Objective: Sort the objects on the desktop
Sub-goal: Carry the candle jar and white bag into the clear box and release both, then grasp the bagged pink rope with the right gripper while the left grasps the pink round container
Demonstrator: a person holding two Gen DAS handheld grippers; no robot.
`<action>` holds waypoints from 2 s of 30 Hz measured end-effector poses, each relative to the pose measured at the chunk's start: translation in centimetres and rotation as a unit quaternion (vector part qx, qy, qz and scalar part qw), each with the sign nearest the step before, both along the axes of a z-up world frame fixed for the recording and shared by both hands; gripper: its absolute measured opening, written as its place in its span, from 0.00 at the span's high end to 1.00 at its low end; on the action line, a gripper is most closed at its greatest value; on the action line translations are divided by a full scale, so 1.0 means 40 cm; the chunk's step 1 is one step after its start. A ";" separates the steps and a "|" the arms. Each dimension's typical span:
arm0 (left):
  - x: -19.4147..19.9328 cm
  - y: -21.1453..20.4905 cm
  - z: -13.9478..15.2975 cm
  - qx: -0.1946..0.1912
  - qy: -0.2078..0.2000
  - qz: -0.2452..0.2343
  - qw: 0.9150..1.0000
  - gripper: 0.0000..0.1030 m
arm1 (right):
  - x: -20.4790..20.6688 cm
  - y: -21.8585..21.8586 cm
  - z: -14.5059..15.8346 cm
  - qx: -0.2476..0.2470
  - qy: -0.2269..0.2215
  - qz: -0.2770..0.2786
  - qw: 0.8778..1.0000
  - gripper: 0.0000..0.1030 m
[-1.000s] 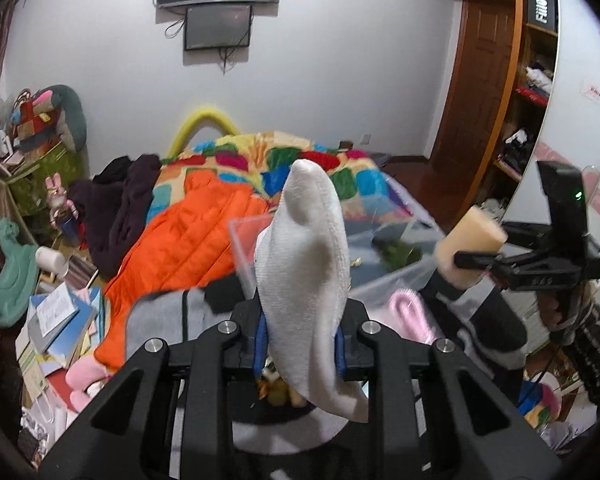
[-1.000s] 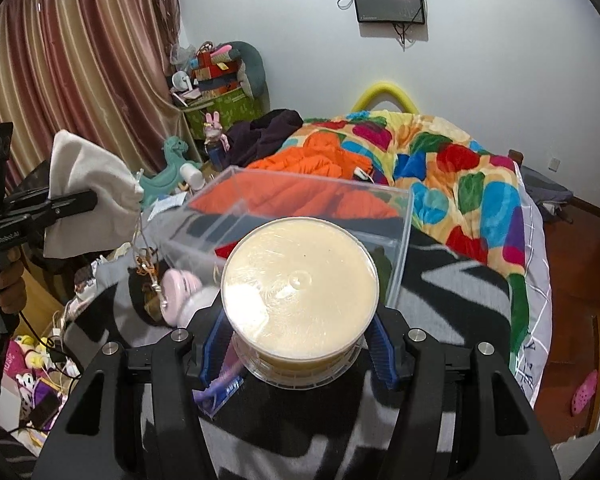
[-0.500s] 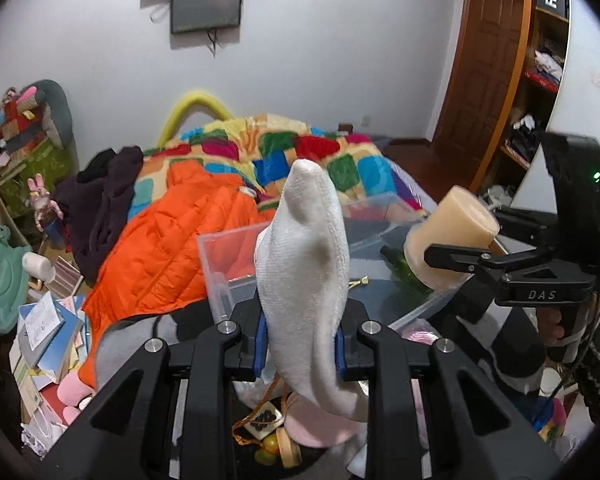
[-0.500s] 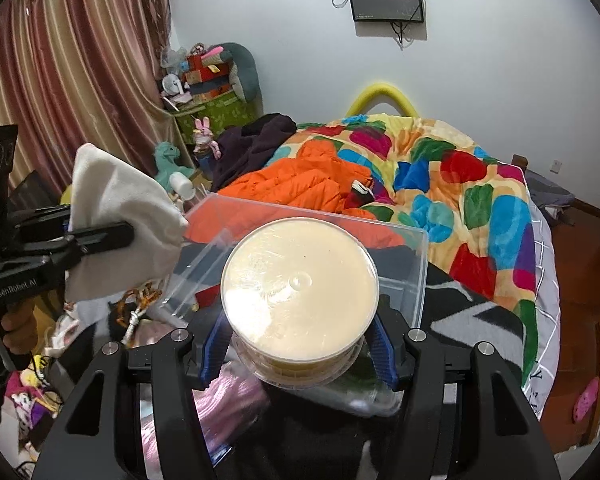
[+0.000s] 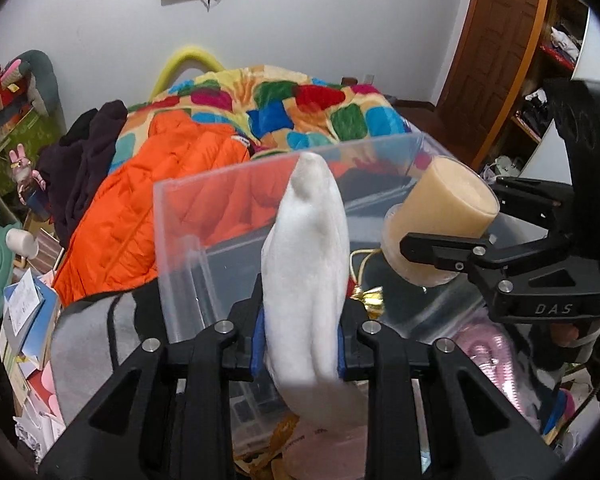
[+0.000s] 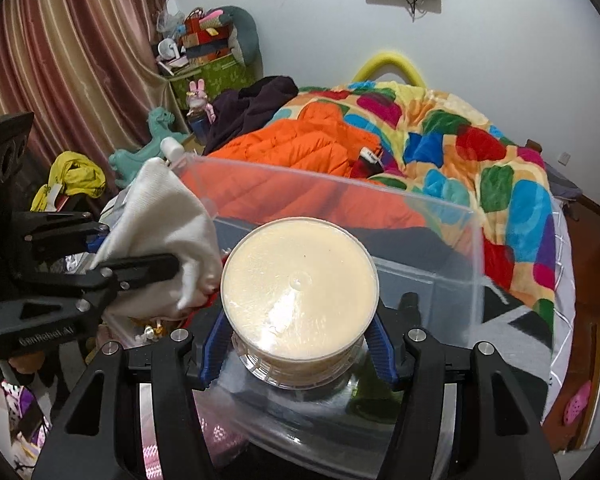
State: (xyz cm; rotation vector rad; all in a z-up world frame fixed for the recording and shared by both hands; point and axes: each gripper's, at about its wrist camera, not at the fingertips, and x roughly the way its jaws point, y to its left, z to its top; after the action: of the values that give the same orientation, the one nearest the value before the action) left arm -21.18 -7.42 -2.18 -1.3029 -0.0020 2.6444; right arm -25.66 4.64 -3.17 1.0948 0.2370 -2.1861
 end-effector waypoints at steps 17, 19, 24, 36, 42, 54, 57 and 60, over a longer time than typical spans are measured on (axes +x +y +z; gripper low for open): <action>0.010 0.026 -0.010 -0.038 0.010 0.009 0.999 0.39 | 0.037 -0.025 -0.017 0.025 0.031 0.005 0.999 0.44; 0.019 0.029 -0.006 -0.050 0.015 0.024 0.998 0.34 | 0.062 -0.023 0.003 0.026 0.053 0.009 0.998 0.43; 0.054 0.044 0.015 -0.081 0.035 0.025 0.996 0.32 | 0.092 -0.006 0.024 0.023 0.062 0.006 0.998 0.39; 0.160 0.047 0.100 -0.095 0.070 0.016 0.993 0.20 | 0.194 0.035 0.083 0.021 0.093 0.018 0.995 0.36; 0.218 0.040 0.134 -0.096 0.077 0.021 0.992 0.15 | 0.276 0.037 0.103 0.021 0.129 0.039 0.991 0.27; 0.311 -0.057 0.073 -0.041 0.033 0.055 0.997 0.11 | 0.388 0.019 0.029 0.026 0.147 0.065 0.987 0.23; 0.321 -0.063 0.036 -0.044 0.018 0.055 0.997 0.11 | 0.392 0.013 0.002 0.027 0.136 0.065 0.988 0.23; 0.330 -0.051 0.010 -0.036 0.011 0.039 0.999 0.11 | 0.388 0.010 -0.033 0.037 0.123 0.059 0.990 0.23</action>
State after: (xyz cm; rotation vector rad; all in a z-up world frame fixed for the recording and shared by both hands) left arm -7.98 -9.48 -1.79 -1.3230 0.0465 2.7482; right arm -10.16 5.04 -4.50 0.8266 0.4832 -2.2170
